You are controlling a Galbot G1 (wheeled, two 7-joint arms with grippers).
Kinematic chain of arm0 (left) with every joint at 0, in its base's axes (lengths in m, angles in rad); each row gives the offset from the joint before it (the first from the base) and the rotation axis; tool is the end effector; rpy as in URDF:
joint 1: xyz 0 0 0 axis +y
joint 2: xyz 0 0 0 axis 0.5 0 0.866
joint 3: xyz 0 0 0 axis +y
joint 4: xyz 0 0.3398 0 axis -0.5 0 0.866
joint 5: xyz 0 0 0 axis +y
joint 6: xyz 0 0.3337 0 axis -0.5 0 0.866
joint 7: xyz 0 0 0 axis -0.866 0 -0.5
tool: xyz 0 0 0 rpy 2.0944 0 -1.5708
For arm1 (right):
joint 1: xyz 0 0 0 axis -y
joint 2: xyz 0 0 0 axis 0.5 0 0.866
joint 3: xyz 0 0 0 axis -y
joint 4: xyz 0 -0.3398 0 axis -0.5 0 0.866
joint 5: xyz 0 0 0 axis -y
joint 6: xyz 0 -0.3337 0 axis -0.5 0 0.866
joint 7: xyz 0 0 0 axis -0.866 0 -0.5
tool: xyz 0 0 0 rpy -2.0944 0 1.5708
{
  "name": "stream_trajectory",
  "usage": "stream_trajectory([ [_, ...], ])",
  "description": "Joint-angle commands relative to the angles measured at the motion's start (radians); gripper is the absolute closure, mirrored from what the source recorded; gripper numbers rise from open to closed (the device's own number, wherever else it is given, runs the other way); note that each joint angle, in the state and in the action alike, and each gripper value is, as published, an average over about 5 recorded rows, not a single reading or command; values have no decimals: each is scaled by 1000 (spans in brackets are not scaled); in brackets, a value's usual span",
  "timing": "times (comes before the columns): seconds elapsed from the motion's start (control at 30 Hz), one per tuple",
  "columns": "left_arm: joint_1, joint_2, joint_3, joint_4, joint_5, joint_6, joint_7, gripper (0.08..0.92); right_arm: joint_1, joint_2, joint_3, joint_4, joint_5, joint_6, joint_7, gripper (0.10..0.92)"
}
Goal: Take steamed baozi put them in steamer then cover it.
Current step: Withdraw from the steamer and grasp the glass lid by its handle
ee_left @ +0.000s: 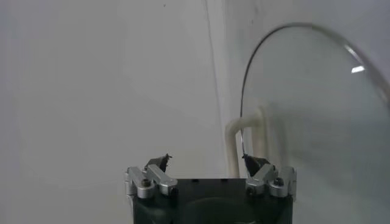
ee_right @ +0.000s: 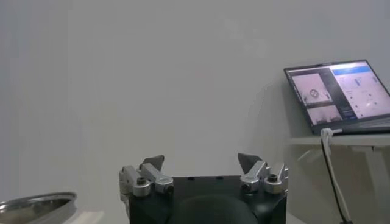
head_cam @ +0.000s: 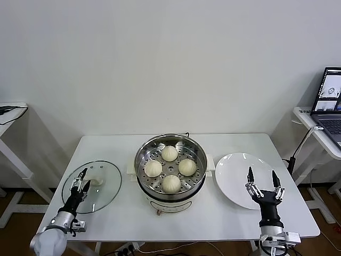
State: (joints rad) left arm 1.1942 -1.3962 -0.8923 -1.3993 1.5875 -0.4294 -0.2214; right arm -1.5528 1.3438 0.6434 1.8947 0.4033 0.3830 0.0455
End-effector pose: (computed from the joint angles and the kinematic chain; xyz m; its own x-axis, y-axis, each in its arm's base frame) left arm 0.2492 0.1856 -0.4111 -0.9931 0.0634 0.0985 0.0908 -0.1148 0.9892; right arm 0.1687 -0.0894 -0.3438 -0.9686 0.1366 -0.2078 0.1063 0.9828 0.1508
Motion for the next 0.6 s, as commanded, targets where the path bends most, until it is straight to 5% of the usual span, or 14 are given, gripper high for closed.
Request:
stream_trajectory([
  [0.03,-68,-11,9,63,42,9,-5,177,-2,2,-2,-6,-11,6,-1,203],
  [0.4,-122,-17,4,156,75,28,-25,180,-10,-4,7,-17,-19,26,-3,203],
  [0.6,-126,-16,4,194,76,29,-27,309,-5,-1,2,-26,-24,30,-6,203],
])
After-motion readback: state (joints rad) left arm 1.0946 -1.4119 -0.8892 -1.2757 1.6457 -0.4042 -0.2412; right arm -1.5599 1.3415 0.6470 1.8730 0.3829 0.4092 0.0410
